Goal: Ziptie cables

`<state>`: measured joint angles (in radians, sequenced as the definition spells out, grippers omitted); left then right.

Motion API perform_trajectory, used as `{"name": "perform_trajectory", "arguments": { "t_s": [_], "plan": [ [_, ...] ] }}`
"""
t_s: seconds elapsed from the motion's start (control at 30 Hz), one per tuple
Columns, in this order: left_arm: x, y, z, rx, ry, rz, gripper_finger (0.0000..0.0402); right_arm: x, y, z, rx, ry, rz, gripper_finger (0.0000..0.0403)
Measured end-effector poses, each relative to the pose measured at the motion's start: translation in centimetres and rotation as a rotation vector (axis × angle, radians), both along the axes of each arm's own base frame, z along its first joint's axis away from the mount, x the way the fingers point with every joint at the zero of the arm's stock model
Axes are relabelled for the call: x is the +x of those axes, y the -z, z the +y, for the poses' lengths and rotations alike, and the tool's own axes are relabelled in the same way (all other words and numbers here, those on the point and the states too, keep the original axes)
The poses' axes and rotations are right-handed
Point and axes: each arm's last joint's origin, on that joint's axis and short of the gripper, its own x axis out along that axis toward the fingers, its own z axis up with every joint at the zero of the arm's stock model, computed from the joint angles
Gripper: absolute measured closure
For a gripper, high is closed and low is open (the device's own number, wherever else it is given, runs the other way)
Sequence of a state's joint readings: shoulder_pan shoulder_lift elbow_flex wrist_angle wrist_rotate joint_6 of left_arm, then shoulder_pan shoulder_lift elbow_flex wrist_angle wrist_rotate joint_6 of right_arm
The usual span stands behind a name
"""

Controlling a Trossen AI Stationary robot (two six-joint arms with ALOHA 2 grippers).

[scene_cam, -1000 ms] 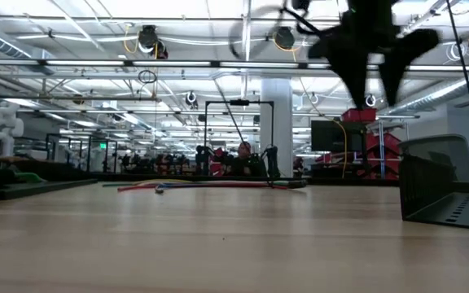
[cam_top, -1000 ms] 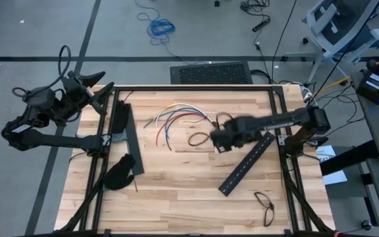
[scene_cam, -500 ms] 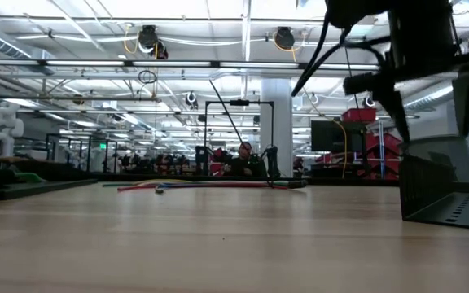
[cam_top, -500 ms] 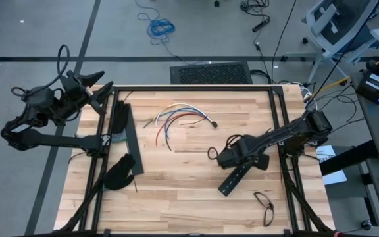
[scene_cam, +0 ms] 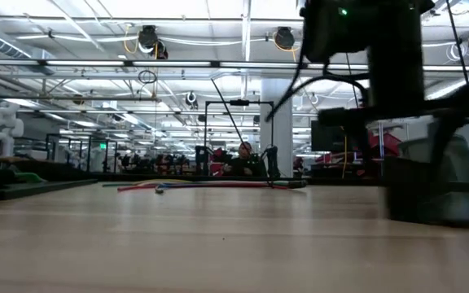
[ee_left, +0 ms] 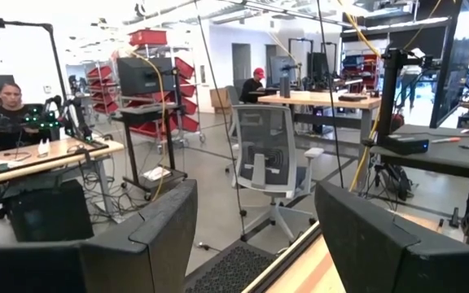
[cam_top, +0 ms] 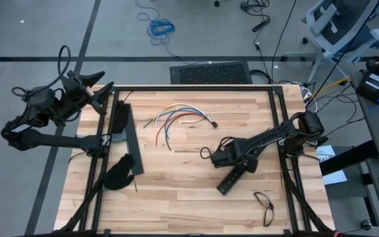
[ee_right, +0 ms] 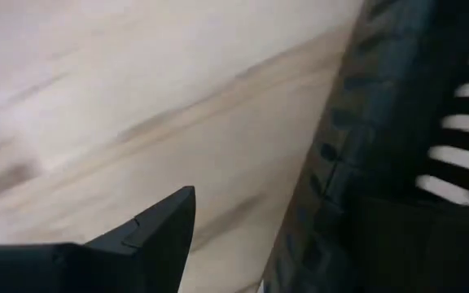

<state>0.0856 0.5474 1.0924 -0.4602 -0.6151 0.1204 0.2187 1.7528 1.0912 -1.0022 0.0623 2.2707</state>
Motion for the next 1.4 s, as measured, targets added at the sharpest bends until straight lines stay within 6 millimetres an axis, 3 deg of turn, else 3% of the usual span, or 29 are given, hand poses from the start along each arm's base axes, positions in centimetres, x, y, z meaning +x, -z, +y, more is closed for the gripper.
{"name": "perform_trajectory", "arguments": {
  "t_s": [0.33, 0.63, 0.77, 0.9, 1.03, 1.23, 1.33, 1.4],
  "plan": [
    [-0.3, -0.4, 0.0, 0.04, -0.003, 0.018, 0.0155, 3.4, 0.1, -2.3, -0.126, 0.08, -0.309, 0.0138],
    [-0.3, -0.4, 0.0, 0.042, -0.004, 0.016, 0.0155, 6.9, -1.3, -4.4, -0.25, 0.146, -0.688, 0.0138],
    [-0.3, -0.4, 0.0, 0.042, -0.004, 0.016, 0.0155, 8.6, -2.9, -4.3, -0.258, 0.084, -0.905, 0.0138],
    [-0.3, -0.4, 0.0, 0.04, -0.024, 0.016, 0.0155, 9.4, -5.9, -4.7, -0.377, -0.155, -1.051, 0.0138],
    [-0.3, -0.4, 0.0, 0.039, -0.027, 0.018, 0.0155, 8.1, -10.6, -7.4, -0.43, -0.638, -0.892, 0.0138],
    [-0.3, -0.4, 0.0, 0.032, -0.028, 0.013, 0.0155, 3.0, -17.0, -10.2, -0.316, -1.267, -0.147, 0.0138],
    [-0.3, -0.4, 0.0, 0.031, -0.028, 0.013, 0.0155, 1.7, -18.6, -10.9, -0.232, -1.538, 0.032, 0.0138],
    [-0.3, -0.4, 0.0, 0.031, -0.028, 0.013, 0.0155, 1.4, -18.6, -10.8, -0.171, -1.699, 0.118, 0.0138]
  ]
}}
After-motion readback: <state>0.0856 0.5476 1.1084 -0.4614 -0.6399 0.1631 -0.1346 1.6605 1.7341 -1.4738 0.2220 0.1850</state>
